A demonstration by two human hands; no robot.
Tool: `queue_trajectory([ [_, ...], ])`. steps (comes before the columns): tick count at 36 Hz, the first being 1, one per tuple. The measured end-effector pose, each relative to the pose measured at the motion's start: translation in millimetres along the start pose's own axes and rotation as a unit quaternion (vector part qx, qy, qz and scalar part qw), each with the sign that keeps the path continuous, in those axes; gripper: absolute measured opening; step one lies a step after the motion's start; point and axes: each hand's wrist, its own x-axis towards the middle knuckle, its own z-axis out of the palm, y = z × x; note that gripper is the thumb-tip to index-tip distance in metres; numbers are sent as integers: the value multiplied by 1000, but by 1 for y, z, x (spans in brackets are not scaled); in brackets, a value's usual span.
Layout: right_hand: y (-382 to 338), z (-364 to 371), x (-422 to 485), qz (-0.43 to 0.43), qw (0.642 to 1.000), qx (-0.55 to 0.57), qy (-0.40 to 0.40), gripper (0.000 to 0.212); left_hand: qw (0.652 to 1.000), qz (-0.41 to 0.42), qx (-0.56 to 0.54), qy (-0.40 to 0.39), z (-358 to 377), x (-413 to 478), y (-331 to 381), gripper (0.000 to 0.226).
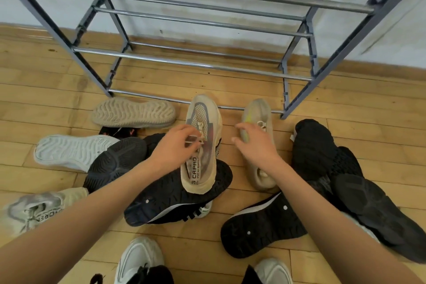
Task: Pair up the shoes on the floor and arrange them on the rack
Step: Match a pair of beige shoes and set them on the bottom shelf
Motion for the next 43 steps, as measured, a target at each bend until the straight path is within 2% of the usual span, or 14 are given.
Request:
queue_trajectory([
  [2,-16,5,9,-30,999,11,-22,44,999,-26,25,21,-13,15,-15,26],
  [4,-30,11,19,-60,997,8,-51,48,993,-94,59,26,-28,32,-35,37],
  [8,-47,27,39,-99,985,-78,-115,58,966,-195,165,-38,-52,56,-80,64],
  [11,-47,37,49,-114,968,-191,-117,58,956,-187,210,-84,-52,62,-104,85],
  [14,-42,42,53,-116,966,-202,-108,57,957,-173,223,-61,-42,69,-113,101],
  [20,-38,43,55,-116,971,-183,-103,58,948,-167,264,-58,-43,85,-114,98],
  [23,-36,43,53,-113,973,-172,-105,58,952,-104,286,15,-48,80,-111,96],
  [26,-35,41,50,-111,974,-158,-115,60,956,-50,237,165,-59,65,-98,98],
  [29,-40,36,46,-108,976,-146,-120,56,941,38,161,297,-67,44,-79,91],
  [33,-51,29,36,-103,991,-39,-69,39,940,129,64,310,-61,12,-55,78],
  [36,-63,22,25,-55,992,105,-50,42,943,152,-74,286,-49,-6,-47,80],
  [38,-72,18,21,-5,969,228,-93,44,941,167,-127,264,-41,-13,-42,84],
  [40,-80,13,18,50,922,346,-166,38,941,190,-144,241,-32,-18,-35,87],
  [43,-83,12,12,93,865,445,-211,33,947,212,-148,191,-26,-23,-26,88],
])
